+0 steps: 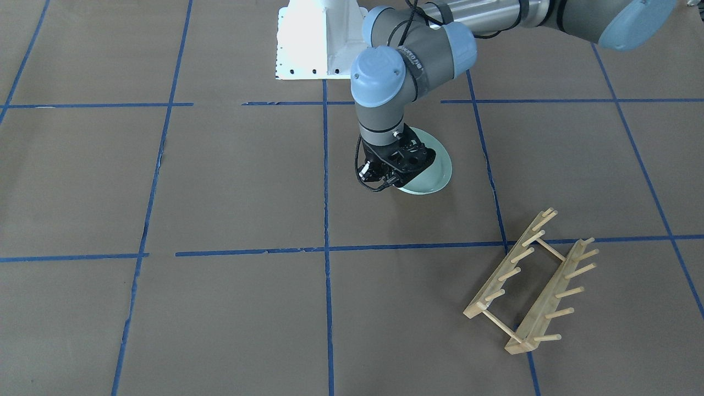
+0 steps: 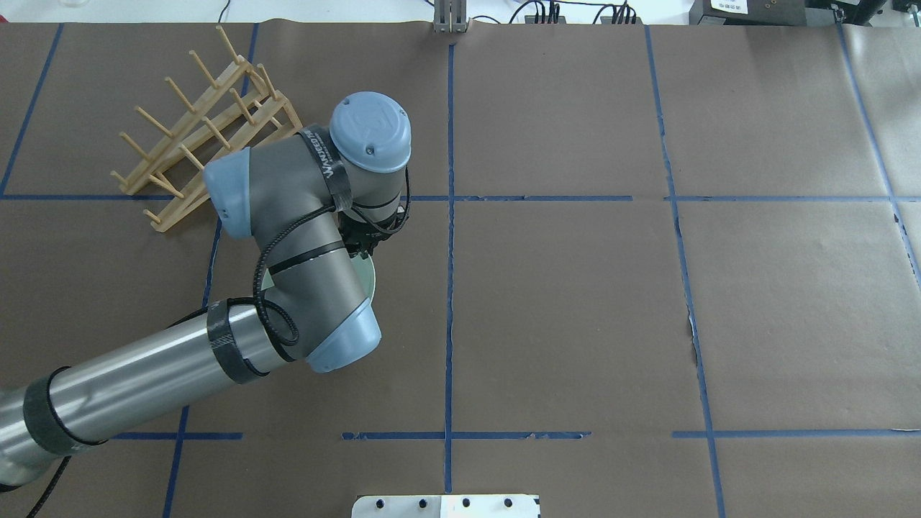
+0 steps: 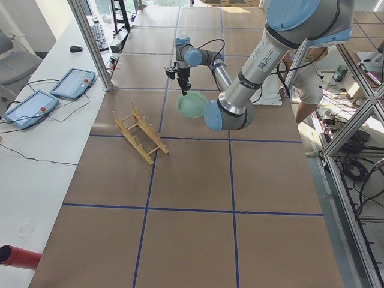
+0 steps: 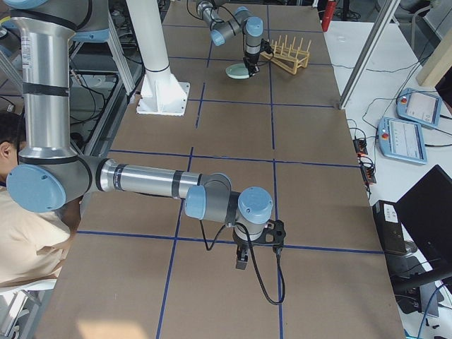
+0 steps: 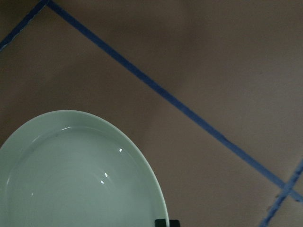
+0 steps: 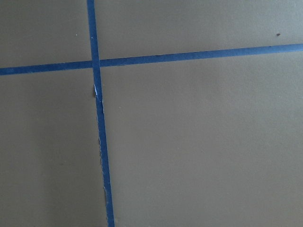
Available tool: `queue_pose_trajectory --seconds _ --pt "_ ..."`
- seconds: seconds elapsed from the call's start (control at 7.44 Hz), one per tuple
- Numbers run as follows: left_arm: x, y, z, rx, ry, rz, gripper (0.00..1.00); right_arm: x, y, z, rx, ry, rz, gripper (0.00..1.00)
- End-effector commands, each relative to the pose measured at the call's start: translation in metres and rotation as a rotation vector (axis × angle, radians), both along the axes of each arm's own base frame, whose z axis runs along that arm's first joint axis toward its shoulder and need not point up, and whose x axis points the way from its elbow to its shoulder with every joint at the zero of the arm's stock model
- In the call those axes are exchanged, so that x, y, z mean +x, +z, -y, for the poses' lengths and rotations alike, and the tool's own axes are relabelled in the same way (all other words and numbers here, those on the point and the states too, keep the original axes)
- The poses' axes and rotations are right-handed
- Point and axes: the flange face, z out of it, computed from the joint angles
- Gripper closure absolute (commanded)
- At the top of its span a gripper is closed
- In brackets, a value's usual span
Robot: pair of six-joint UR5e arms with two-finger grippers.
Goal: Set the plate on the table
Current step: 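Carry the plate toward the robot and lower it flat onto the table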
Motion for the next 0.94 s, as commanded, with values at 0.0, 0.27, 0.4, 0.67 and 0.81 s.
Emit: queue_pose_trajectory --seconds 0.0,0.27,0.4,0.67,0.81 --pt "0.039 0.031 -0.012 0.028 0.041 0.121 1.00 0.000 0.000 0.000 0.000 0.000 0.000 0.00" --pt "0.040 0.039 -0.015 0.052 0.087 0.135 0.01 0.000 0.000 0.000 0.000 0.000 0.000 0.00" --pt "0.037 0.038 -0.021 0.068 0.110 0.124 0.00 0.000 0.000 0.000 0.000 0.000 0.000 0.00" --pt "-0.043 -0.005 -0.034 0.214 0.134 -0.025 0.00 0.000 0.000 0.000 0.000 0.000 0.000 0.00" --pt "-0.110 -0.028 -0.014 0.321 0.131 -0.083 0.00 0.000 0.000 0.000 0.000 0.000 0.000 0.00"
